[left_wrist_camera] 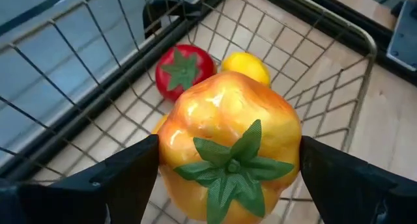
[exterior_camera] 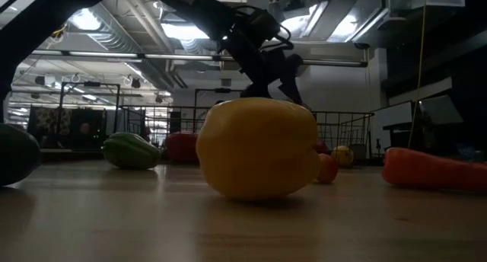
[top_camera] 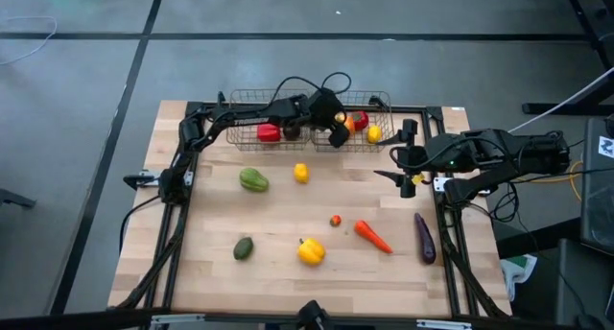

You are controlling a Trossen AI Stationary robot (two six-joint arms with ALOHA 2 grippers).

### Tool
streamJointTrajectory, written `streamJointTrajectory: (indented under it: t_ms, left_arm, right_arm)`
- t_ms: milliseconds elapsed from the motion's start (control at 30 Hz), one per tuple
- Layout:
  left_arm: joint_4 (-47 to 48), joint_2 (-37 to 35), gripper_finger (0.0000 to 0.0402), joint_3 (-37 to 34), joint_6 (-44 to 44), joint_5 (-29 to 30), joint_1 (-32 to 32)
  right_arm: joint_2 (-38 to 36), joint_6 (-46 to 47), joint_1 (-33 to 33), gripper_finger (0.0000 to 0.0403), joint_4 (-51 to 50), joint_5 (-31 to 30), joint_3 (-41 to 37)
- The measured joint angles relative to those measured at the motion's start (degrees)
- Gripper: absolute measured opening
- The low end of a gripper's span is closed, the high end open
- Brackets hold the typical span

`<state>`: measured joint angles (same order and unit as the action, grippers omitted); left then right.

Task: Sort produce into baskets
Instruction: Put the orange tomato into the right golden wire basket

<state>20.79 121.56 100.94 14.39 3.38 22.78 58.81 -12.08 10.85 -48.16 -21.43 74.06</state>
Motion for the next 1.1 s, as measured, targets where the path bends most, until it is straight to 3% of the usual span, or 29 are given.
streamJointTrajectory:
  t_ms: [700, 1100]
  left_arm:
    - [-5.3, 0.4, 0.0342, 1.1, 0.0, -0.3, 2.1]
    - [-2.1, 5.9, 0.0342, 1.2, -3.6, 0.1, 0.5]
  right_arm:
    - [0.0, 0.0, 0.0, 0.0325, 0.0, 0.0, 0.0]
    - [0.0, 0.0, 0.0, 0.0325, 0.0, 0.0, 0.0]
